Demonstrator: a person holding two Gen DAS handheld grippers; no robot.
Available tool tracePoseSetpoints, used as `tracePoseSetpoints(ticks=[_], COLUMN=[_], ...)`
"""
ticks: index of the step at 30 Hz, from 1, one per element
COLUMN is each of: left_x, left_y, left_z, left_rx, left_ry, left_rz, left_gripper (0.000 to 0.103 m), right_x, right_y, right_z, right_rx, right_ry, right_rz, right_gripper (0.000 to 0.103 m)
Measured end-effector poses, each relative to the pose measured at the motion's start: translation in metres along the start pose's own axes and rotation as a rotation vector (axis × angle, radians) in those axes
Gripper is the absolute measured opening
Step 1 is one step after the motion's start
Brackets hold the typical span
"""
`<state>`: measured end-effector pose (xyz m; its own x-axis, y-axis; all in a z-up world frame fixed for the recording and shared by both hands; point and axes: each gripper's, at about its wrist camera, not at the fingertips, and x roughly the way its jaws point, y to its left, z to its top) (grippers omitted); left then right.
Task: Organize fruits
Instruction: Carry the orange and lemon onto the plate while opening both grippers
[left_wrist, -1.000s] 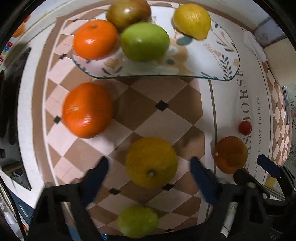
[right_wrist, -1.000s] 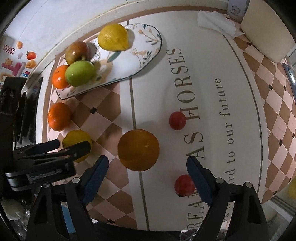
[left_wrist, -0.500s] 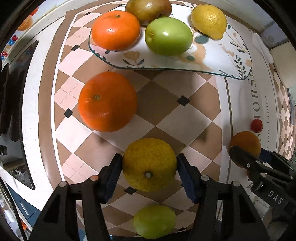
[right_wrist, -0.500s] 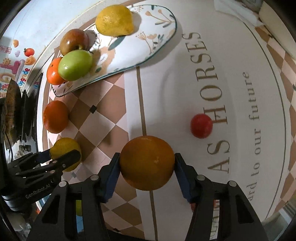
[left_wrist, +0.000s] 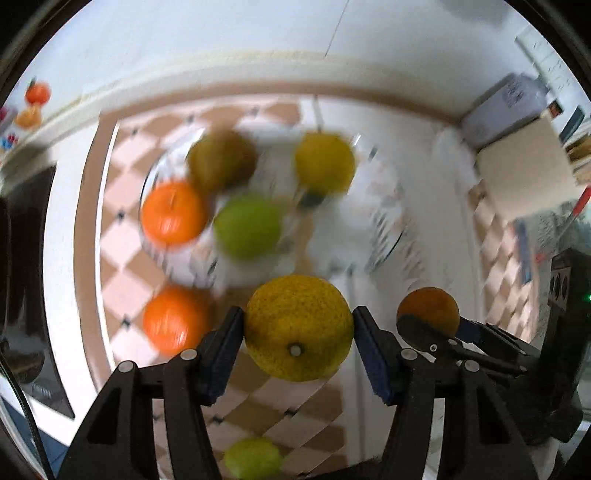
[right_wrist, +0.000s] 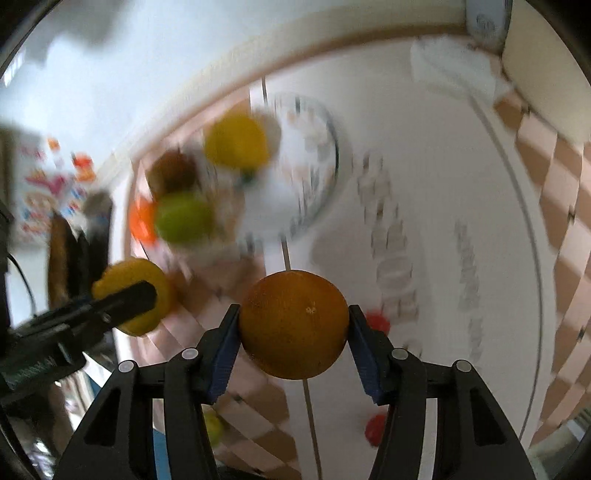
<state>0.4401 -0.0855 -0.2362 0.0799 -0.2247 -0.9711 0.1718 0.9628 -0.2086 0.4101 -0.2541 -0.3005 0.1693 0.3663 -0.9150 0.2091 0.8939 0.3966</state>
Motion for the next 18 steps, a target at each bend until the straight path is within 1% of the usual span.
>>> tracePoseSetpoints(ticks=[2,4,7,9,14,18], left_x=[0.002,0.012,0.036,0.046,0.063,0.073], left_y=[-0.003,0.002,0.005,0.005,-0.002,-0.004], left_z=[0.019,0.035,0.048,0.052,0.053,0.054], left_rx=[-0.024,-0.057,-0.107,-0.117,-0.098,-0.078], left_ry=[-0.011,-0.003,0.043,0.061,0.095,0.119], left_rz=[-0.022,-0.053,-0.079,-0.075,-0.048,-0.015], left_gripper=[0.058,0.058,0.058,0.058,0.058,0.058], right_x=[-0.009,-0.010,-0.003,0.011,0.035,0.048], right_y=[-0.002,-0.003,-0.002,-0.001,0.003,0.003], right_z=[0.027,0.055,0.085,0.104,0.121,0.119], right_rx=[0.001,-0.013,-0.044,-0.047,-0.065,-0.068], right_ry=[-0.021,-0.021,-0.005,0.028,0.082,0.126], right_rz=[0.034,0.062,0.059,0.061,0.043,0.037], right_gripper=[0.059,0.059,0.059,0.058,0.059,0.059])
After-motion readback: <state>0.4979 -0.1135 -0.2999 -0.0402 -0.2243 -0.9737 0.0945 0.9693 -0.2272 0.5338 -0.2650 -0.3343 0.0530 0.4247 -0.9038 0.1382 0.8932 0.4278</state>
